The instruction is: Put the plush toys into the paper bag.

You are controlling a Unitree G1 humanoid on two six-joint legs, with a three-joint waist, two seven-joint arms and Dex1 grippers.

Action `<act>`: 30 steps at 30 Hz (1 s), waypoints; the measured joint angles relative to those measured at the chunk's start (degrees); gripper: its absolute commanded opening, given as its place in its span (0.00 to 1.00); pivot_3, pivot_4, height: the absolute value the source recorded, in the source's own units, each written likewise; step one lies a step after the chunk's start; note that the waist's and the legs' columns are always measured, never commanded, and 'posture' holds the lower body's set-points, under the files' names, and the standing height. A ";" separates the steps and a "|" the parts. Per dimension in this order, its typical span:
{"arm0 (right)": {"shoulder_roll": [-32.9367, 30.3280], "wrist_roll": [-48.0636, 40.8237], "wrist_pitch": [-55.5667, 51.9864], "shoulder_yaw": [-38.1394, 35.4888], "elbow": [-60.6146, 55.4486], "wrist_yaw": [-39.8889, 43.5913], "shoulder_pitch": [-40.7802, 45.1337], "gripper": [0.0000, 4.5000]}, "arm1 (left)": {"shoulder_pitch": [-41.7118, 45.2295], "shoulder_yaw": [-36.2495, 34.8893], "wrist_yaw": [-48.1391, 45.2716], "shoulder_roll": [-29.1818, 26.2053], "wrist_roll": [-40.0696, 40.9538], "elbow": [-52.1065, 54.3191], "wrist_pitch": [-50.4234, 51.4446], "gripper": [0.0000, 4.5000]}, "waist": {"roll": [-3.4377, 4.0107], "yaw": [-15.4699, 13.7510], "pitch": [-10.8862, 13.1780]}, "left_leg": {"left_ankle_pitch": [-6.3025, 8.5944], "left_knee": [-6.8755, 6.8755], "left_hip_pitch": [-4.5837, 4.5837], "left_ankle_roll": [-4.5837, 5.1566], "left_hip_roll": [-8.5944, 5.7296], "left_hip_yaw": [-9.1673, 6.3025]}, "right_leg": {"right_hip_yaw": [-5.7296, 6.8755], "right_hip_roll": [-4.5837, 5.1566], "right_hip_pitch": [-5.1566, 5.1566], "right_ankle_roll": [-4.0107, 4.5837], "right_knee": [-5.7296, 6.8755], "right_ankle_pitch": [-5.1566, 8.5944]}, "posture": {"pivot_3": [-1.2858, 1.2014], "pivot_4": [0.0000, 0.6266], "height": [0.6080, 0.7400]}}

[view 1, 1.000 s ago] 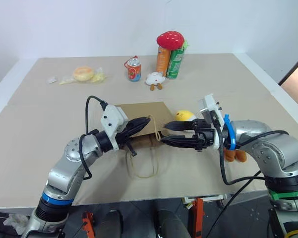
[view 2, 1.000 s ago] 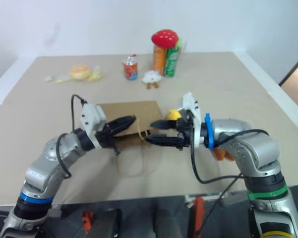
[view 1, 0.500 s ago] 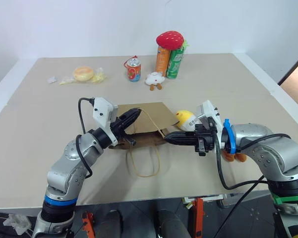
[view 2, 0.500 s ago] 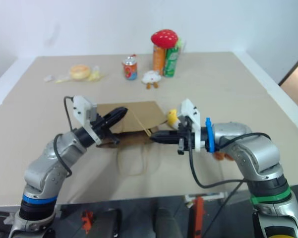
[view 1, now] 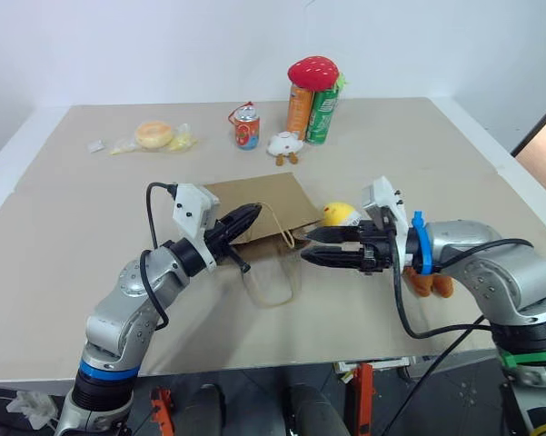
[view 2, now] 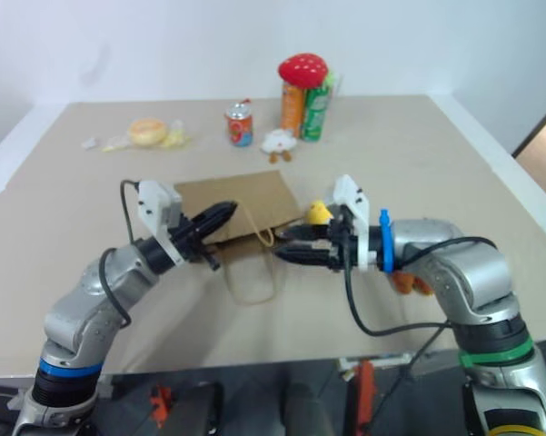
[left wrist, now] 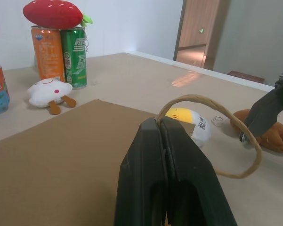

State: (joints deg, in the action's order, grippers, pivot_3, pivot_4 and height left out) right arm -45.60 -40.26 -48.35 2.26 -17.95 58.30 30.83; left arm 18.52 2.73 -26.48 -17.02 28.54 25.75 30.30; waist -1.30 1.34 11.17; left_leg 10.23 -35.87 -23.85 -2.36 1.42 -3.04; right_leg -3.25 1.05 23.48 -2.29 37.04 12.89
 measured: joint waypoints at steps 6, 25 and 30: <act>-1.46 1.06 0.29 0.01 -0.83 0.91 -1.96 0.36 | 0.64 -1.12 0.28 1.16 2.73 0.01 0.54 0.00 | -0.01 0.01 0.00 | 0.00 0.00 0.00 0.00 0.01 -0.01 | 0.01 -0.01 0.02 0.01 0.00 0.01 | 0.52 0.24 1.00; 24.01 19.86 12.17 9.12 13.04 -21.23 3.54 0.02 | 2.62 -3.74 5.68 2.79 10.88 3.53 5.86 0.00 | -0.04 0.38 0.01 | 0.00 -0.01 -0.06 -0.01 0.04 -0.07 | -0.19 -0.19 0.03 -0.13 0.00 -0.08 | 0.52 0.24 1.00; 26.07 26.74 17.30 12.16 15.47 -25.47 1.51 0.02 | 3.19 -3.78 7.37 2.95 9.49 3.58 4.96 0.00 | -0.05 0.40 0.00 | 0.00 0.09 -0.07 -0.01 0.04 -0.09 | -0.19 -0.21 0.06 -0.21 0.00 -0.12 | 0.52 0.24 1.00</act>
State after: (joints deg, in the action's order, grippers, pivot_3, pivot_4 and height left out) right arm -19.53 -13.53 -31.05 14.42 -2.48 32.84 32.35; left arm 21.72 -1.04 -19.11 -14.07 38.03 29.33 35.26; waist -1.35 1.74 11.17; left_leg 10.23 -35.78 -23.92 -2.37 1.45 -3.13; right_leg -3.44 0.84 23.54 -2.50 37.04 12.77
